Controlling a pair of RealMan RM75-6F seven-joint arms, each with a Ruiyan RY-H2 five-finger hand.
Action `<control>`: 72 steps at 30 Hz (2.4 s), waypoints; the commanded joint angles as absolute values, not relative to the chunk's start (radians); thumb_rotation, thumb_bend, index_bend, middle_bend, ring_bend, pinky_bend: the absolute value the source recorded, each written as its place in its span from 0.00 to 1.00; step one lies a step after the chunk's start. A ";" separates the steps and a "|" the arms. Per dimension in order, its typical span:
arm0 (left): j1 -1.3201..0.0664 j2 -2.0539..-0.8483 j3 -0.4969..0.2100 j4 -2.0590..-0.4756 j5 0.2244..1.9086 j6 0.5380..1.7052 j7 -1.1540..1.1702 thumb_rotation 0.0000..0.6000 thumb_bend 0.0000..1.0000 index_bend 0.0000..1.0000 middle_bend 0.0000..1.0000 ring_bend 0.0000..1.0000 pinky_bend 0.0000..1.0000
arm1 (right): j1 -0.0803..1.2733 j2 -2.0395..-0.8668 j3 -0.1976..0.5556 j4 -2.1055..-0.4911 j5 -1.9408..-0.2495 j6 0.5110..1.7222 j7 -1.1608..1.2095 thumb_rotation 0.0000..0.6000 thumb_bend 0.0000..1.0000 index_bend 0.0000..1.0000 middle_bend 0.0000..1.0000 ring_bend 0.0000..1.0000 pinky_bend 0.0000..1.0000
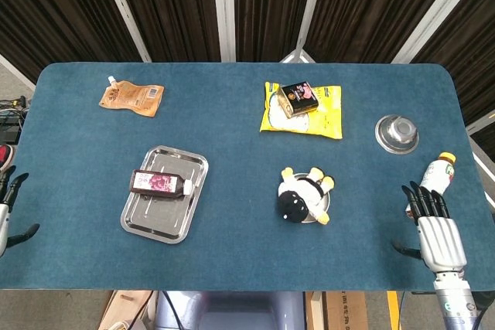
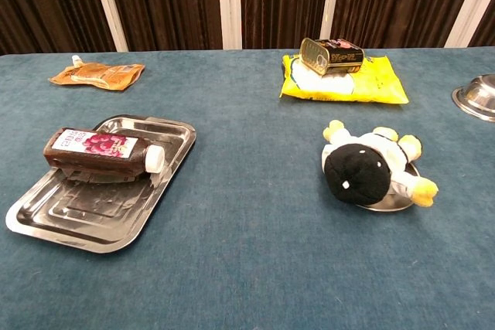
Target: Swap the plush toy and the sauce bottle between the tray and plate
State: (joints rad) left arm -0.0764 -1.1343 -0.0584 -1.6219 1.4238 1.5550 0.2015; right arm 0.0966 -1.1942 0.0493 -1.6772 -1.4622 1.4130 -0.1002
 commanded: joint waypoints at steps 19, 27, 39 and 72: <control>-0.073 -1.137 -0.071 -1.623 1.415 1.540 0.203 1.00 0.18 0.15 0.03 0.00 0.12 | 0.348 -1.242 0.136 -1.791 -1.354 1.077 -0.151 1.00 0.02 0.00 0.00 0.00 0.00; -0.072 -1.137 -0.083 -1.624 1.401 1.541 0.204 1.00 0.18 0.15 0.03 0.00 0.12 | 0.471 -1.315 0.193 -1.790 -1.130 0.971 -0.340 1.00 0.02 0.00 0.00 0.00 0.00; -0.072 -1.142 -0.094 -1.621 1.384 1.539 0.211 1.00 0.18 0.15 0.03 0.00 0.12 | 0.599 -1.400 0.207 -1.753 -0.937 0.934 -0.486 1.00 0.02 0.07 0.07 0.05 0.00; -0.065 -1.135 -0.107 -1.625 1.369 1.537 0.202 1.00 0.18 0.15 0.02 0.00 0.12 | 0.857 -1.517 0.328 -1.703 -0.699 0.999 -0.645 1.00 0.06 0.45 0.50 0.44 0.00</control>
